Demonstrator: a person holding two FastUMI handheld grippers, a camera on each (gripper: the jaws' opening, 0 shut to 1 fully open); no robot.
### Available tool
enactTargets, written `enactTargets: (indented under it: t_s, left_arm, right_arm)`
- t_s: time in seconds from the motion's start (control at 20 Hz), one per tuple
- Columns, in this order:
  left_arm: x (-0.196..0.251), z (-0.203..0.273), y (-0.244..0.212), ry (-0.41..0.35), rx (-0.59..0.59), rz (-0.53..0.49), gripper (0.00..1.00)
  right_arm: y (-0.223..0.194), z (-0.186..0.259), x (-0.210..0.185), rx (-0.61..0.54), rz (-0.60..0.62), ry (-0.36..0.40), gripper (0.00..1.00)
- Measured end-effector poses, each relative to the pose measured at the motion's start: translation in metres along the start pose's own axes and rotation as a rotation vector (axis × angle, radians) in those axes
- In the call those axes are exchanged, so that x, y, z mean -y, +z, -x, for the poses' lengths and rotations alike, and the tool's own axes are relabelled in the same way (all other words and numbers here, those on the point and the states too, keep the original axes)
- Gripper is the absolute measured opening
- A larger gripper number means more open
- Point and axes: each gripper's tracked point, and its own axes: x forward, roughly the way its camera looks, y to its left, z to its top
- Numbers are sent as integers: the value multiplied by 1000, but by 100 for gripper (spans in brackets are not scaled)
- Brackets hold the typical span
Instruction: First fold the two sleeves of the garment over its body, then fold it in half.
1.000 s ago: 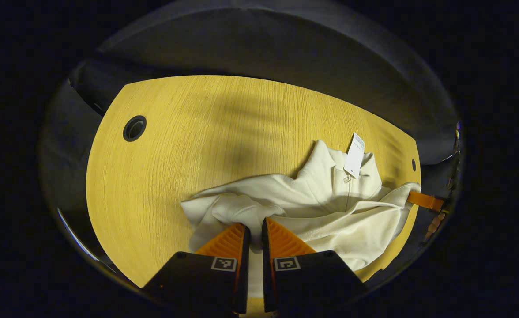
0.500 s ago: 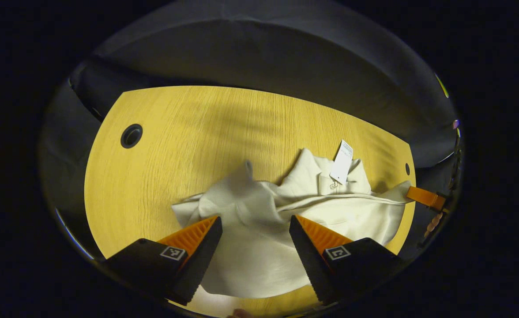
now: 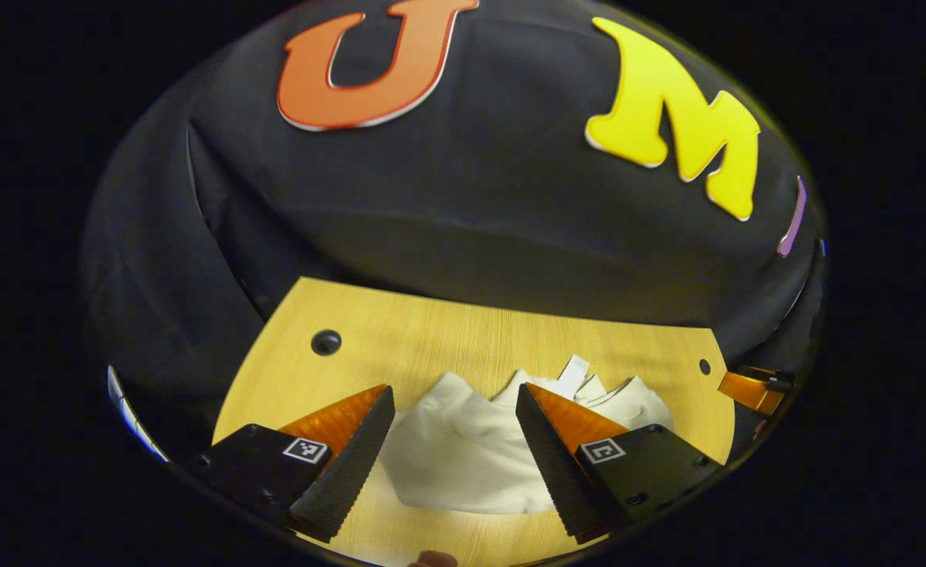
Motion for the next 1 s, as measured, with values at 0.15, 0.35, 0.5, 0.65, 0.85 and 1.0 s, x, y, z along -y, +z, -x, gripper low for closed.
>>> enactTargets:
  t_s: [0.15, 0.35, 0.5, 0.65, 0.85, 1.0]
  left_arm:
    - [14, 50, 15, 14, 124, -38, 100]
    - [0, 105, 17, -13, 278, -3, 100]
    - [-13, 135, 6, -24, 360, 18, 99]
    - [-19, 149, 3, -26, 400, 35, 99]
    - [-11, 157, -1, -19, 473, 23, 99]
    - [-19, 178, -2, -25, 547, 8, 99]
  right_arm:
    - [14, 64, -9, 120, 88, -14, 96]
    - [20, 159, -15, 296, 148, -70, 96]
    - [16, 222, -28, 414, 104, -76, 96]
    - [21, 270, -35, 570, 134, -111, 95]
    - [10, 306, -40, 704, 131, -128, 94]
    - [-12, 299, -35, 662, 122, -115, 94]
